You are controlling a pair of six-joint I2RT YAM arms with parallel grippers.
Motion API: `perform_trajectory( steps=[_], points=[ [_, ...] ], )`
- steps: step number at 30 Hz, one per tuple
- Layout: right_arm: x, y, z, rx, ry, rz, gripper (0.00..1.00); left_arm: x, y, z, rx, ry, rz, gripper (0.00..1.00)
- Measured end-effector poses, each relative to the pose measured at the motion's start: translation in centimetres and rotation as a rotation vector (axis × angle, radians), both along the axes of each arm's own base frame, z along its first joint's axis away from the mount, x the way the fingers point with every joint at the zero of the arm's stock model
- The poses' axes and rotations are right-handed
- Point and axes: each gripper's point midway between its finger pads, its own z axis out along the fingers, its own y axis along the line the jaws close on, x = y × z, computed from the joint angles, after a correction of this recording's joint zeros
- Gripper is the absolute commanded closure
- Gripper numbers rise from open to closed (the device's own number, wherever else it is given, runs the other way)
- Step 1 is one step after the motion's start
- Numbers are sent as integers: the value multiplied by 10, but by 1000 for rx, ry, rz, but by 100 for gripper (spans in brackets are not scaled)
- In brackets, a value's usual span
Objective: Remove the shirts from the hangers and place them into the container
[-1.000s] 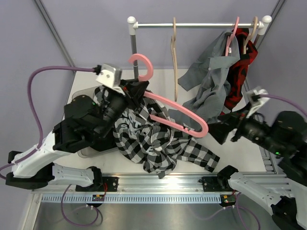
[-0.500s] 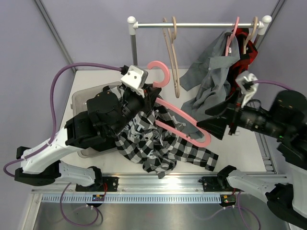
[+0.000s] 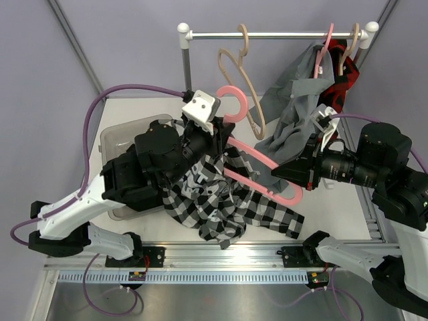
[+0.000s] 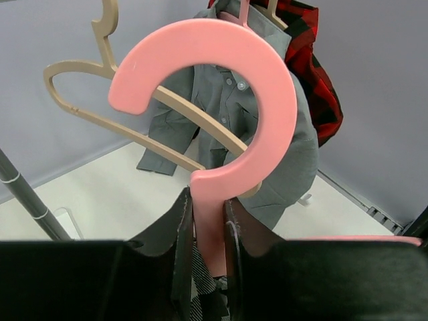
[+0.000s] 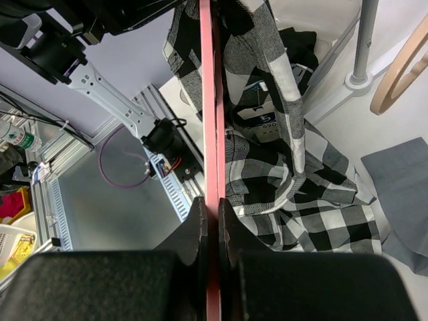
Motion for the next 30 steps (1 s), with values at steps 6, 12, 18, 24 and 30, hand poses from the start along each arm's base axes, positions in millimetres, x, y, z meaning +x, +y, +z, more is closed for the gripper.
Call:
perform_trajectory(
  steps=[6, 12, 18, 24, 30],
  points=[
    [-4, -5, 0, 7, -2, -18, 100, 0, 7, 4, 0, -7, 13, 11],
    [-6, -12, -3, -3, 5, -49, 100, -9, 65, 10, -49, -24, 93, 1],
    [-16, -21, 4, -8, 8, -64, 100, -14, 146, -6, -110, -20, 223, 1],
    [-35, -33, 21, 18, -19, -57, 100, -12, 139, -74, 9, 17, 229, 1],
    [-58, -42, 33, 48, -32, -32, 100, -12, 122, -134, 153, 48, 199, 1]
  ],
)
